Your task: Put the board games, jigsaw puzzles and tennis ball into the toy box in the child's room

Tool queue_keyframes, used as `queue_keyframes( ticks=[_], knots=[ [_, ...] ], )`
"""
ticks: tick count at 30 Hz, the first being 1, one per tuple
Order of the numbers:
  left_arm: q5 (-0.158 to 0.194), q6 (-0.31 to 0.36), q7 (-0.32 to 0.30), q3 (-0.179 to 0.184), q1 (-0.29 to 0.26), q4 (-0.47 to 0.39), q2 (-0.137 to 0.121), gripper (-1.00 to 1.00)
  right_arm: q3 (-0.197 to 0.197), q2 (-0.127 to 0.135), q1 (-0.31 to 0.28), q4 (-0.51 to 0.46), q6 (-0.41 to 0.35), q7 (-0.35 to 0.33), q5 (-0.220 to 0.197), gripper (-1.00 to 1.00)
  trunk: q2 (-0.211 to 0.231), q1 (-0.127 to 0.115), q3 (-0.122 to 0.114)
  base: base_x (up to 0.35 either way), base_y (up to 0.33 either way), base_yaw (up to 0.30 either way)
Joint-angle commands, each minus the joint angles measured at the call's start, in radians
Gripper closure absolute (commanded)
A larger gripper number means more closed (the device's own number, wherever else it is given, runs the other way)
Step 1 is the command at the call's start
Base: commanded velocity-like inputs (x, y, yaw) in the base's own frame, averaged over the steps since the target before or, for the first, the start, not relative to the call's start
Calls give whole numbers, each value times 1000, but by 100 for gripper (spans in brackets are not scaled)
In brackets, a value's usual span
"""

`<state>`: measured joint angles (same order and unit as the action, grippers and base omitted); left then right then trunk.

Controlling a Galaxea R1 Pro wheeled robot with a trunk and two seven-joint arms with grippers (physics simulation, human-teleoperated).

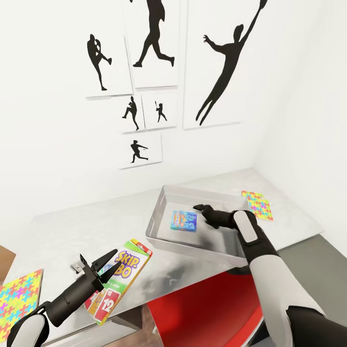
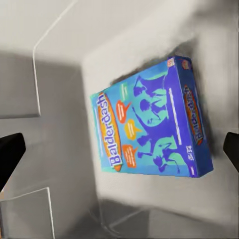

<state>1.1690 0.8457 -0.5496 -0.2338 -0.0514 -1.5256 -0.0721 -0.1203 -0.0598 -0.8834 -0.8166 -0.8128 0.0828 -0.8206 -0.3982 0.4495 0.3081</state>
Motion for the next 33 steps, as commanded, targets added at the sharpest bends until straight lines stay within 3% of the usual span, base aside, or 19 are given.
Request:
queue_keyframes(
  ticks=[1,9,20,25,33],
  knots=[
    [1,6,-1,-1,-1,0,0,-100,-3,3,1,-6,-7,28,-11,-100,-2,1,2,0,0,0],
    [1,6,-1,-2,-1,0,0,-100,-3,21,22,-25,-13,113,-11,-100,-2,1,2,0,0,0],
    [0,6,-1,-2,-1,2,0,-100,-2,29,82,-87,-14,131,-10,-100,-2,1,2,0,0,0],
    [-1,6,0,-2,-1,4,0,-100,-1,31,137,-162,-14,134,-10,-100,-2,1,2,0,0,0],
    [-2,5,3,-3,-1,8,0,-100,2,33,264,-356,-13,134,-9,-100,-2,1,2,0,0,0]
  ],
)
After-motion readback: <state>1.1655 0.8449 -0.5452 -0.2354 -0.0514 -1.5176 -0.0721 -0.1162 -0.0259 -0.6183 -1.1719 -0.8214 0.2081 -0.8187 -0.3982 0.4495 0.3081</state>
